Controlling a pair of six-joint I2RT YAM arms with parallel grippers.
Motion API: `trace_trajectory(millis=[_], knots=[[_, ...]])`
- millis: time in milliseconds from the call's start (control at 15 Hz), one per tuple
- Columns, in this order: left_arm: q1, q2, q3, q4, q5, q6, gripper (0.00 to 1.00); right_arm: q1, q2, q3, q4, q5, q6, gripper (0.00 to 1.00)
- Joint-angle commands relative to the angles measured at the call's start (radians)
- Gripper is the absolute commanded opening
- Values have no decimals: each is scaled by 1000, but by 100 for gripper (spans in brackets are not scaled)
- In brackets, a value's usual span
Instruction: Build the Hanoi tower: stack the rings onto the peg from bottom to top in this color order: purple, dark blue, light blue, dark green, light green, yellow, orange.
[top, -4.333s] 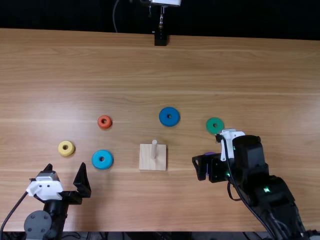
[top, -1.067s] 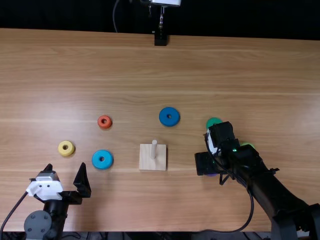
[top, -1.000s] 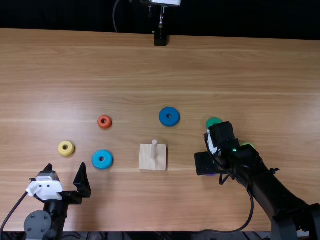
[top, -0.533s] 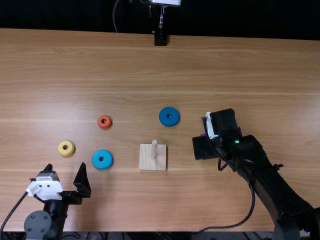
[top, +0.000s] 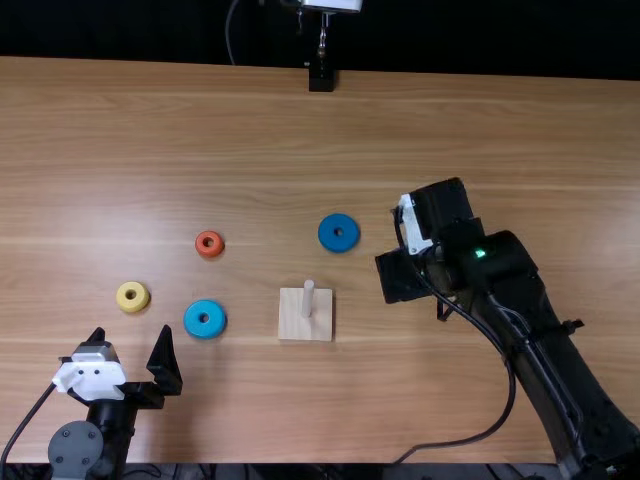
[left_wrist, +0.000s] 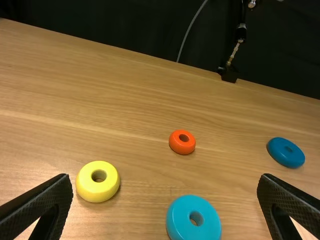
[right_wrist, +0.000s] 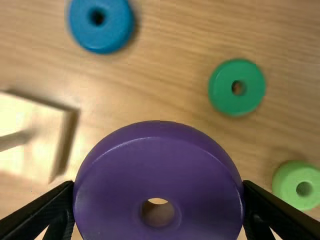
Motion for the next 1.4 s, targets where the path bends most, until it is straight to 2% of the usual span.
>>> trace_trajectory(millis=[0, 200, 333, 600, 933, 1333], knots=[[2, -12, -55, -19, 12, 4, 100, 43, -4, 97, -33, 1, -16, 0], [2, -12, -55, -19, 12, 4, 100, 117, -1, 227, -108, -1, -20, 0], [2, -12, -55, -19, 12, 4, 100, 171, -2, 276, -127, -2, -46, 0], [2, -12, -55, -19, 12, 4, 100, 261, -1, 325, -141, -6, -46, 0], [2, -12, -55, -19, 12, 4, 100, 313, 4, 362, -128, -15, -40, 0], [2, -12, -55, -19, 12, 4, 100, 353, 55, 367, -116, -15, -31, 0]])
